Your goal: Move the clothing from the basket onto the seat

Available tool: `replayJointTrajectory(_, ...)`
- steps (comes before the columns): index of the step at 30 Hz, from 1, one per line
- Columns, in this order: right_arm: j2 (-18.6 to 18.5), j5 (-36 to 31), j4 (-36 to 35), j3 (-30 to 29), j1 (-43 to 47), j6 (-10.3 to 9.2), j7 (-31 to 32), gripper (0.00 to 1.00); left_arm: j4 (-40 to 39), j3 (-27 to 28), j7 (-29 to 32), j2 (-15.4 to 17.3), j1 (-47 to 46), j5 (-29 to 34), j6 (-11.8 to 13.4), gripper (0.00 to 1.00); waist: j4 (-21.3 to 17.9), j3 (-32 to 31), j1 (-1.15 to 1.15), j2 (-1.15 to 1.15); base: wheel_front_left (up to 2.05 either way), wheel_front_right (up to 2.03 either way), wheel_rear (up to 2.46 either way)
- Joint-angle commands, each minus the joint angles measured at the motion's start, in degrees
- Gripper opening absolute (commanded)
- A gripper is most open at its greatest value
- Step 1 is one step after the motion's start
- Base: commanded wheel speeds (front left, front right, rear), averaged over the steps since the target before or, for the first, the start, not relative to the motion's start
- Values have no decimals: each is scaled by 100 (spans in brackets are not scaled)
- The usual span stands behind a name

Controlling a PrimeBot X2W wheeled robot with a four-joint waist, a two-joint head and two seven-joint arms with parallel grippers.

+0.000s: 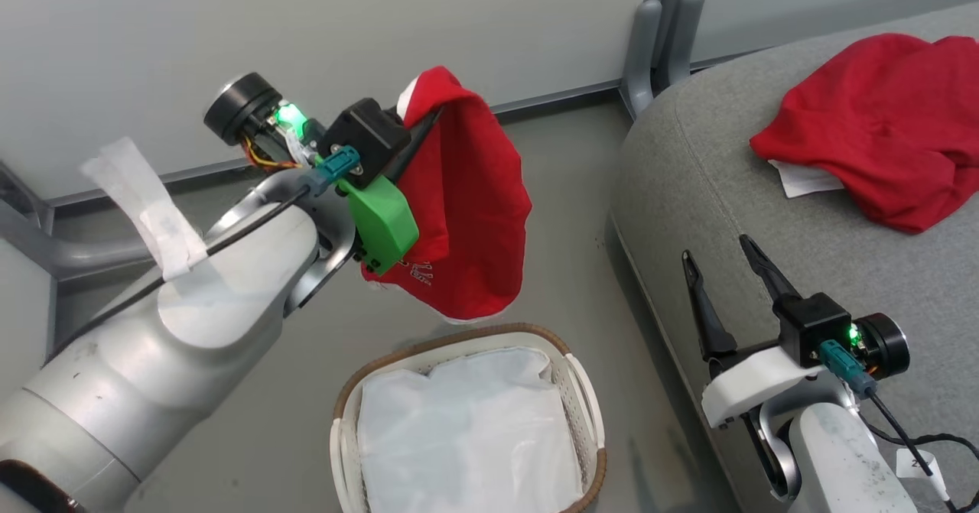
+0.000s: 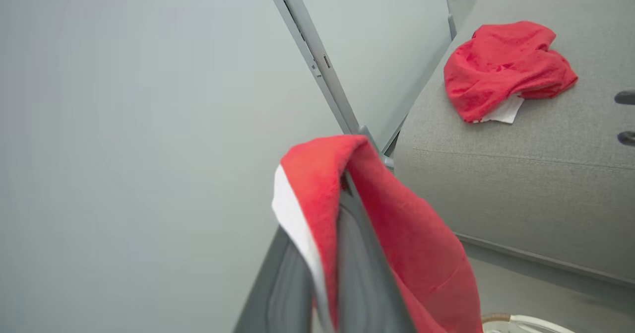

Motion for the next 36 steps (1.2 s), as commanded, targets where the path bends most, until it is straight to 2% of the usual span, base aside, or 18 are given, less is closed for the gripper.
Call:
replayJointTrajectory(1, -19, 40, 20, 49, 40, -6, -26, 100, -93, 46, 76, 7, -130, -2, 51, 0, 94, -241, 1, 0, 0, 0, 0)
replayJointTrajectory(8, -18, 104, 66, 378, -171, -6, -26, 100, -200, 138, 373, 2, -534, -1, 136, 0, 53, -330, 1, 0, 0, 0, 0)
replayJointTrajectory(21, -24, 610, 139, 1516, -818, -7, -26, 100, -292, 110, 410, -382, -795, -70, 179, 0, 70, -483, 1, 0, 0, 0, 0)
replayJointTrajectory(36, -20, 400, 930, 1509, -1884, -7, -26, 100, -588, -41, 417, -741, -1101, 61, 136, 0, 309, -468, 1, 0, 0, 0, 0)
